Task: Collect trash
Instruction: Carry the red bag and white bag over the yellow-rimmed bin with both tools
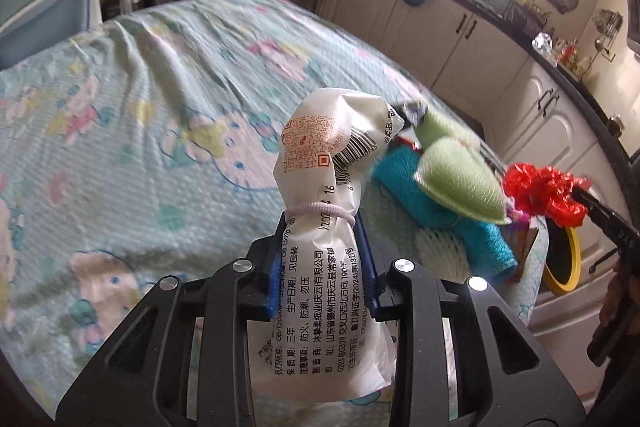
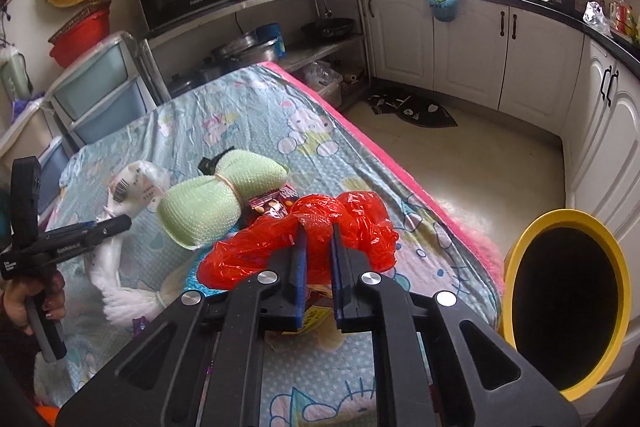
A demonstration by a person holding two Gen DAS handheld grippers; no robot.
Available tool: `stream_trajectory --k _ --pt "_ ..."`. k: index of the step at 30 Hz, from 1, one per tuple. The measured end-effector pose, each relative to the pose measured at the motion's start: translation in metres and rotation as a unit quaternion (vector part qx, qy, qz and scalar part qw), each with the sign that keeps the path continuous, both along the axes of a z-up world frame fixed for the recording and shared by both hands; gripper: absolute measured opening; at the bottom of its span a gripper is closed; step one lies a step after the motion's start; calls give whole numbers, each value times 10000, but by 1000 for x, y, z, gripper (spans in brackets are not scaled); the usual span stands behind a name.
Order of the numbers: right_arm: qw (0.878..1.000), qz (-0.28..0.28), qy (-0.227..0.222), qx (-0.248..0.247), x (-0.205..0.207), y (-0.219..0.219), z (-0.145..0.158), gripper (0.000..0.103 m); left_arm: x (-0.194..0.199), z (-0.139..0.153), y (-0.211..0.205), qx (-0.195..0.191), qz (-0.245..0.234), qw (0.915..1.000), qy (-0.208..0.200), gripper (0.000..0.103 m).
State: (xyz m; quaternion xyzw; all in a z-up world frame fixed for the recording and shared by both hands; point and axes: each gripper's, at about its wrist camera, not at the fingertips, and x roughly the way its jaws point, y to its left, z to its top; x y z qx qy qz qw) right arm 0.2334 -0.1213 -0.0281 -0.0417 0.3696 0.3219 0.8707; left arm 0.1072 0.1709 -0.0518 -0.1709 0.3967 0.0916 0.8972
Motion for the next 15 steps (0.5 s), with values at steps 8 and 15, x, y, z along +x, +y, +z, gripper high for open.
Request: stream_trajectory --k 8,15 --pt "9996 -176 -111 203 -6 -22 13 10 -12 43 -10 265 31 9982 -536 23" --pt "9987 -372 -220 272 -12 -51 22 10 2 70 -52 317 -391 9950 -864 23"
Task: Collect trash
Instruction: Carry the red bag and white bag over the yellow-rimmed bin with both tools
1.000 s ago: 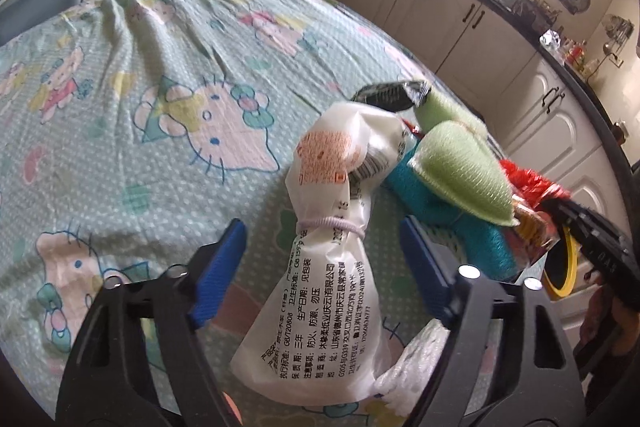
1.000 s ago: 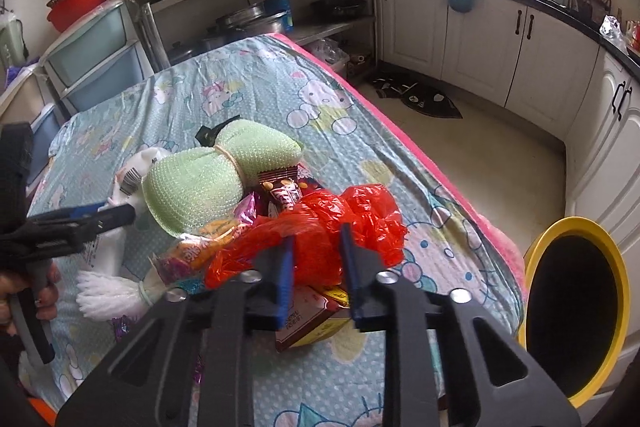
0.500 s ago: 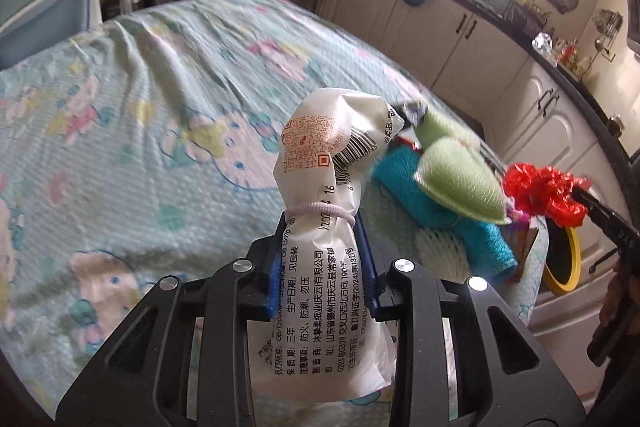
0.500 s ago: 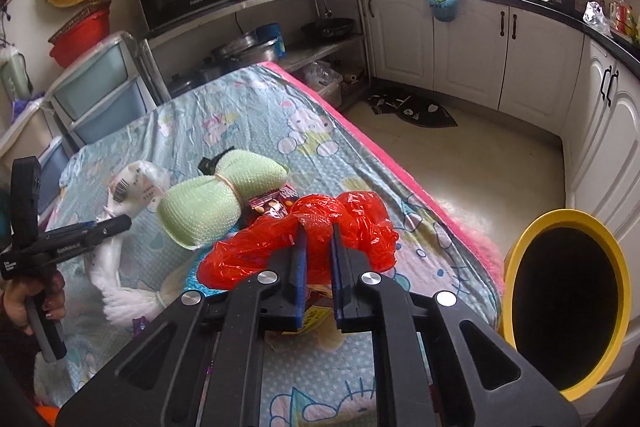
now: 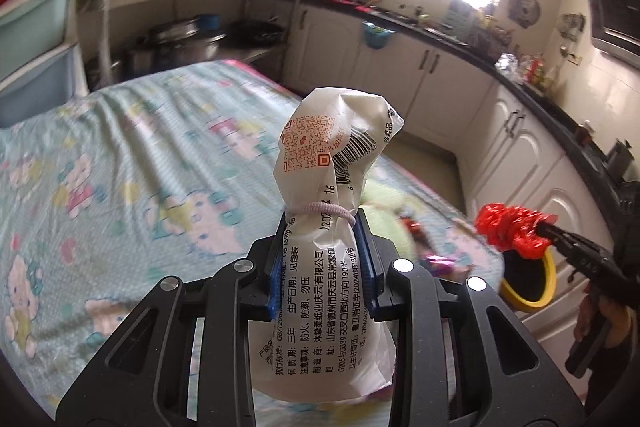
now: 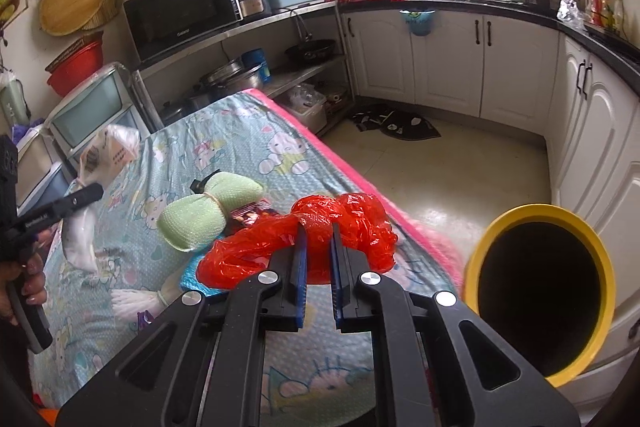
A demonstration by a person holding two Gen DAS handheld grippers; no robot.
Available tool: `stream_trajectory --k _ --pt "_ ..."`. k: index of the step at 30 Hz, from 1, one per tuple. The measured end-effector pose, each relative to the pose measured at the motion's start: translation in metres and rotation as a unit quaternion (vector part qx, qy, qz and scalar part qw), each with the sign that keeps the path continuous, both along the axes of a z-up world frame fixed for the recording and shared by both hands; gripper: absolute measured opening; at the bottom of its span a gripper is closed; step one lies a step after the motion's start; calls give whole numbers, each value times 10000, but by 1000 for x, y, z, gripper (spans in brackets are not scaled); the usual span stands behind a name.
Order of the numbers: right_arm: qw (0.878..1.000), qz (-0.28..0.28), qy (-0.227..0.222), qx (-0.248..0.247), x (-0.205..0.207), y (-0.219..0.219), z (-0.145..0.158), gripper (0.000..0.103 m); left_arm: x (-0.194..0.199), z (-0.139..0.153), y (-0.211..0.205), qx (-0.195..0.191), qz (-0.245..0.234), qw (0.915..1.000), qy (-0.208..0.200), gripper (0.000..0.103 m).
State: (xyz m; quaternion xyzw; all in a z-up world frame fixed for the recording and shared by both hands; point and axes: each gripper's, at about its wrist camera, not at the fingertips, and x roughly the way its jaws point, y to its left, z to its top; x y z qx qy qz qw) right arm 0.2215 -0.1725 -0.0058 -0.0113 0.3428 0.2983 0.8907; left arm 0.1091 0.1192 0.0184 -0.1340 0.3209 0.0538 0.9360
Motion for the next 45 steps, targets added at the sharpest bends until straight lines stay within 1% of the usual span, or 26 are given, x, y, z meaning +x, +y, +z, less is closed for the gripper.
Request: stream_trajectory --k 5,10,16,25,34,38,45 --pt "9998 -183 -114 56 -5 -24 9 9 20 12 -39 51 -404 9991 -139 23" --pt "9989 -424 -217 55 -5 -49 15 9 39 15 -76 99 -767 9968 -205 23" --pt "9966 -760 -298 78 -1 -82 20 9 60 15 -115 125 -1135 9932 -231 23" --pt "9907 -1306 -374 94 6 -131 22 9 90 11 -165 8 -1599 9869 -228 23" --pt "9836 -1780 -252 137 13 -179 9 9 120 4 -213 -80 -1983 9800 -161 23" --pt "9813 -1911 -163 162 14 -195 0 9 131 0 -235 -110 -2144 9766 -106 23" --pt "9783 -2059 78 228 19 -217 -22 9 154 -13 -278 -52 -2412 9705 58 23"
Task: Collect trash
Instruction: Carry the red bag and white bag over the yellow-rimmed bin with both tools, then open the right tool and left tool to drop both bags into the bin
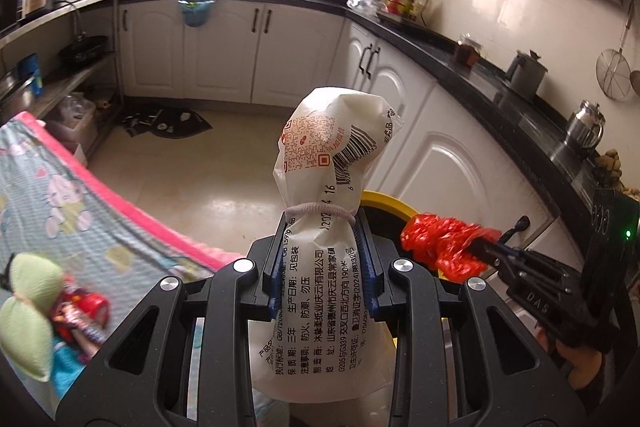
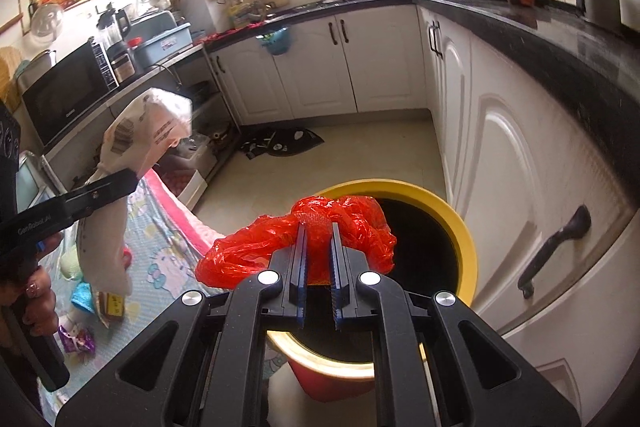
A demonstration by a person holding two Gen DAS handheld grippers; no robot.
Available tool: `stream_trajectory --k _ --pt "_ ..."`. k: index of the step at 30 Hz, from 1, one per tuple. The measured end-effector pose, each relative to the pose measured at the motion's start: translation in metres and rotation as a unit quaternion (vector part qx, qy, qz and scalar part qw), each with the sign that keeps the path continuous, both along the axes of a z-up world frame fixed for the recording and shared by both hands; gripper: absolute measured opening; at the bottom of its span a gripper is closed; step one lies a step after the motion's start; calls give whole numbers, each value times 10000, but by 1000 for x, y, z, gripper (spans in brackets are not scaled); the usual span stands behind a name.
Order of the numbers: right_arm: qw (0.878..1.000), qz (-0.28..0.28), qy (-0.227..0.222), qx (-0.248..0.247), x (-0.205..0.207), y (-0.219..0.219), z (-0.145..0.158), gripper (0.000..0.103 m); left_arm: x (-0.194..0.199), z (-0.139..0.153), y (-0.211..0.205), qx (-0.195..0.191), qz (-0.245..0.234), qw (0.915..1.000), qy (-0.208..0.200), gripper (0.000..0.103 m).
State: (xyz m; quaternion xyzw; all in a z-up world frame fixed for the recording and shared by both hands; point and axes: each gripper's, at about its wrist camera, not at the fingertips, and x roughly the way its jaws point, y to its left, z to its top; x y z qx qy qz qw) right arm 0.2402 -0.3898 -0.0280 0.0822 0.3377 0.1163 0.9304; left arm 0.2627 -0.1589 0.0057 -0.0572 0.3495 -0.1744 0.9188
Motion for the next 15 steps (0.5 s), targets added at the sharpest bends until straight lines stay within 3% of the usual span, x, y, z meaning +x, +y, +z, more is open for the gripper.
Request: stream_trajectory --k 12,14,15 --pt "9991 -64 406 41 18 -14 -37 11 48 -38 -46 -91 -288 9983 497 25" --pt "9989 -121 458 -6 20 -15 -44 14 55 -43 -48 -164 -273 9978 580 28" --pt "9987 -154 478 -32 21 -15 -46 19 57 -45 -47 -184 -248 9978 591 37"
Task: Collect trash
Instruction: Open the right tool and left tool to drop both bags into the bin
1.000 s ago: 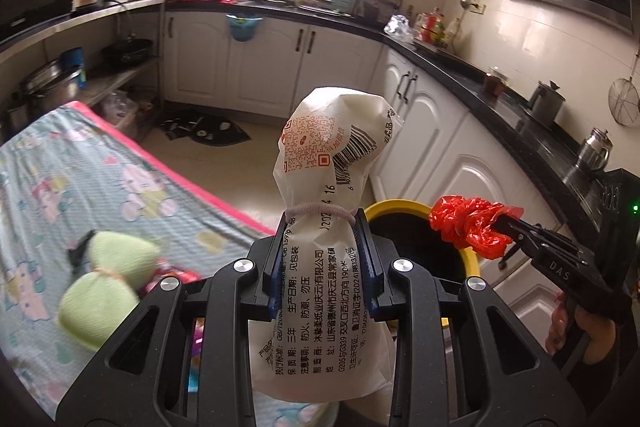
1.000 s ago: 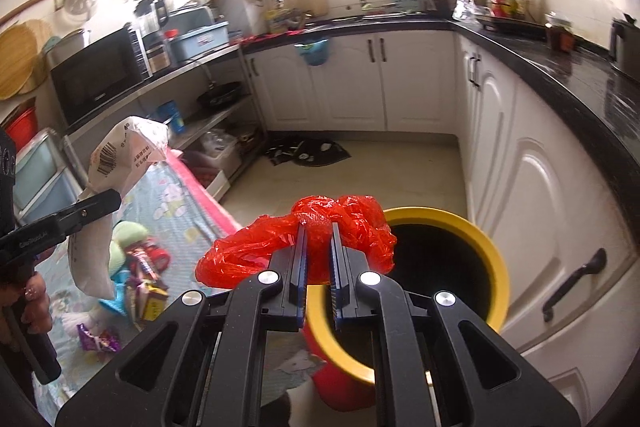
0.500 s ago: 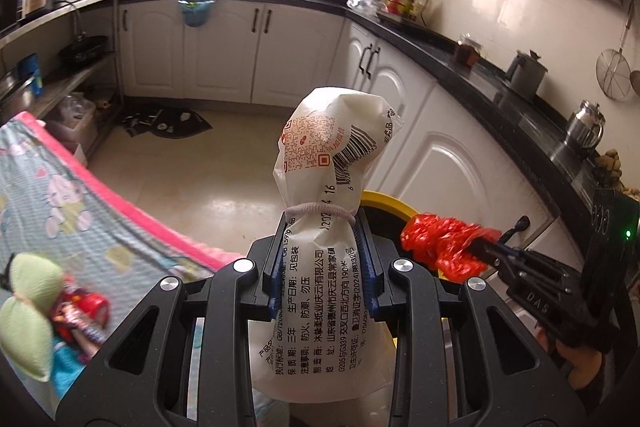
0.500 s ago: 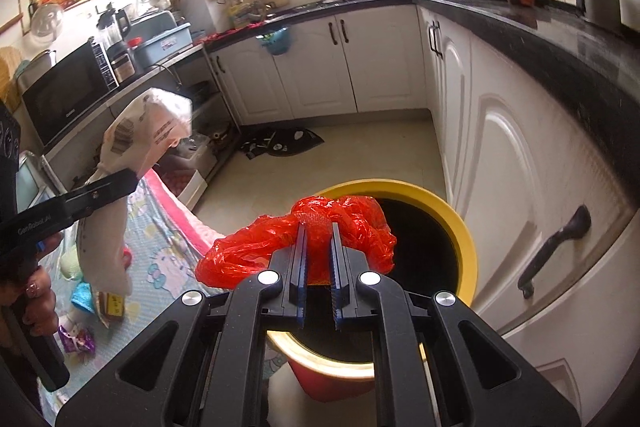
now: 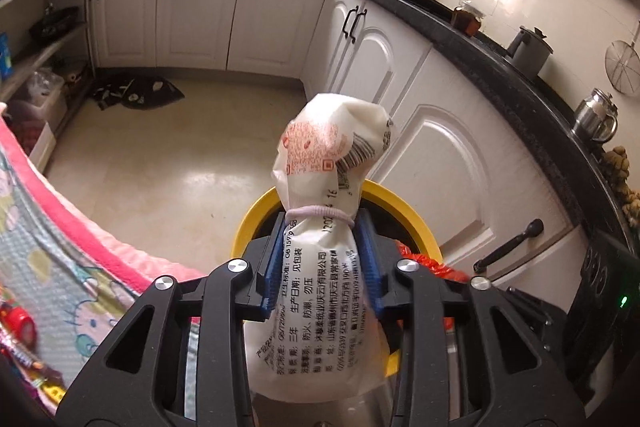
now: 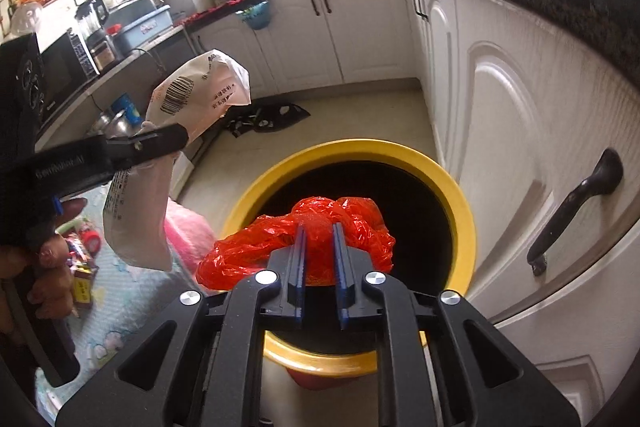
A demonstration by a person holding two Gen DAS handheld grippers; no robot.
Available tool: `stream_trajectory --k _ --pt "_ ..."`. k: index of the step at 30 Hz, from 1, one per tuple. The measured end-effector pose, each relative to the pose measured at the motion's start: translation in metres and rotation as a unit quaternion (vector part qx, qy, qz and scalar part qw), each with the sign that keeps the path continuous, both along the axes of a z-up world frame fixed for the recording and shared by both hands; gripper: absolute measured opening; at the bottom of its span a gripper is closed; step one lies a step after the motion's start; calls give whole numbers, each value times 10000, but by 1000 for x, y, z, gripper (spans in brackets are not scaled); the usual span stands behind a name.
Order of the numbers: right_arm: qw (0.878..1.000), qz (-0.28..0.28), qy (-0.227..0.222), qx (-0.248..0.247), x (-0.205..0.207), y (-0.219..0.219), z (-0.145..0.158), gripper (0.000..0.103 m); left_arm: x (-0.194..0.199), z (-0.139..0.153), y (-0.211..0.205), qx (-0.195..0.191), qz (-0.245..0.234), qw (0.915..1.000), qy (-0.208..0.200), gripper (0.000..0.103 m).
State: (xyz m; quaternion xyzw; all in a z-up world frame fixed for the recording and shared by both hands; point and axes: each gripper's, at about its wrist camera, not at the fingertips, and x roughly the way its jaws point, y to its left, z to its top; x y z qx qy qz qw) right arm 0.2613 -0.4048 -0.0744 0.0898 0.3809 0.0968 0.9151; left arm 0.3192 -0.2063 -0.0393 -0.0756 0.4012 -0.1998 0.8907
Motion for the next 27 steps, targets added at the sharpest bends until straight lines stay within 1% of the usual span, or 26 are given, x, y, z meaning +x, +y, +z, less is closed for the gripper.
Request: stream_trajectory --k 1,2,3,4,5,7,8,9,10,11,13,15,20,27 --pt "10000 -23 21 -19 3 -1 -2 21 0 0 1 13 32 10000 -18 47" --pt "10000 -37 32 -38 2 -2 -3 26 0 0 2 26 60 10000 -34 50" --pt "10000 -58 35 -55 1 -2 -5 34 -1 0 4 26 97 9999 -36 53" --pt "9999 -87 26 -65 0 -2 -5 38 -1 0 6 20 155 9999 -30 59" --pt "9999 -100 12 -74 -1 -2 -5 42 -2 0 9 9 198 9998 -31 62" --pt "9999 -118 -22 -105 -4 0 -4 42 -6 0 17 52 286 9996 -43 65" --pt "9998 -133 -47 -113 -6 1 -2 46 -10 2 22 84 348 9993 -93 68" --pt "9998 -147 -78 -119 -7 2 0 49 -13 3 25 103 392 9991 -127 74" --pt "9997 -157 -115 -131 -9 4 2 51 -19 6 32 109 445 9988 -185 79" --pt "9996 -158 -162 -152 -11 5 5 53 -23 8 36 108 497 9984 -231 81" --pt "9992 -150 -298 -211 -16 10 13 59 -33 14 47 117 614 9975 -338 90" --pt "9988 -152 -425 -189 -21 13 22 62 -43 21 59 171 753 9959 -463 92" --pt "9975 -77 -693 -93 -34 24 43 68 -65 36 79 260 965 9923 -731 92" --pt "9950 182 -985 -33 -49 48 67 72 -88 50 115 254 1354 9867 -866 92"
